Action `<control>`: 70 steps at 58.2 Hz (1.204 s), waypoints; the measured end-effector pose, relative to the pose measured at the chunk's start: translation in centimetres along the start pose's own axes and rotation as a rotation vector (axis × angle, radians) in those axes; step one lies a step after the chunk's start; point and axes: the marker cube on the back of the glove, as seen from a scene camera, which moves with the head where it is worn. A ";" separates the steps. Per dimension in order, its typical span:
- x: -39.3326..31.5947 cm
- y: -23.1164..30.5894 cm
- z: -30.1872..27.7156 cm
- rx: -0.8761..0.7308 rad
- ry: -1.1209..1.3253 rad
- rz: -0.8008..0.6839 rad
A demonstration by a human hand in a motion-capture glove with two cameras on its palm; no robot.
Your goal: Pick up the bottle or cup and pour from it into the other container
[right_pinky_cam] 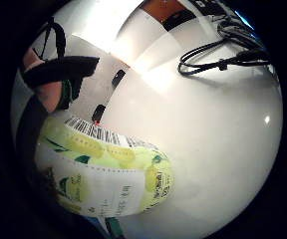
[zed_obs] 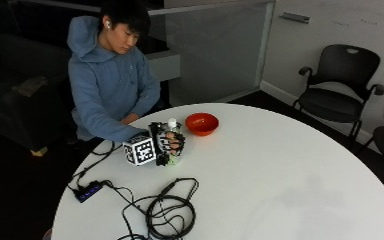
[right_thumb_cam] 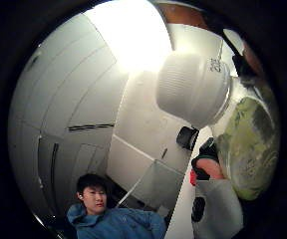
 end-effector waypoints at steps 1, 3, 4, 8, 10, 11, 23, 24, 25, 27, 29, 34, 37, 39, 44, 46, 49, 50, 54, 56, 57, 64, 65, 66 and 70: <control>0.0 0.0 0.1 0.000 0.002 0.003; -0.2 0.0 0.2 -0.005 0.002 0.010; -0.3 0.0 0.3 -0.008 0.001 0.014; -1.0 -0.1 0.6 -0.016 0.002 0.018; -1.3 -0.2 0.8 -0.025 0.006 0.015; -1.5 -0.2 1.0 -0.031 0.009 0.013; -5.0 -0.1 3.1 -0.155 0.081 -0.022; -5.4 -0.2 3.3 -0.172 0.090 -0.027; -5.7 -0.3 3.6 -0.189 0.100 -0.034; -6.5 -0.4 4.0 -0.223 0.121 -0.048; -7.3 -0.6 4.4 -0.256 0.147 -0.058; -9.1 -1.0 5.9 -0.350 0.241 -0.087; -9.9 -0.9 6.9 -0.402 0.298 -0.102; -10.4 -0.8 7.6 -0.439 0.339 -0.109; -11.8 -0.6 9.5 -0.532 0.462 -0.120; -12.2 -0.6 10.1 -0.573 0.521 -0.124; -12.8 -0.8 11.0 -0.629 0.618 -0.123; -13.0 -0.8 11.4 -0.647 0.651 -0.123; -13.6 -1.1 12.4 -0.725 0.776 -0.130; -13.8 -1.2 12.9 -0.764 0.841 -0.138; -13.8 -1.2 13.1 -0.785 0.874 -0.143; -14.0 -1.3 14.5 -0.915 1.116 -0.182; -14.0 -1.2 14.7 -0.931 1.150 -0.184; -14.0 -1.2 14.9 -0.945 1.185 -0.184; -14.1 -0.8 15.8 -0.985 1.323 -0.167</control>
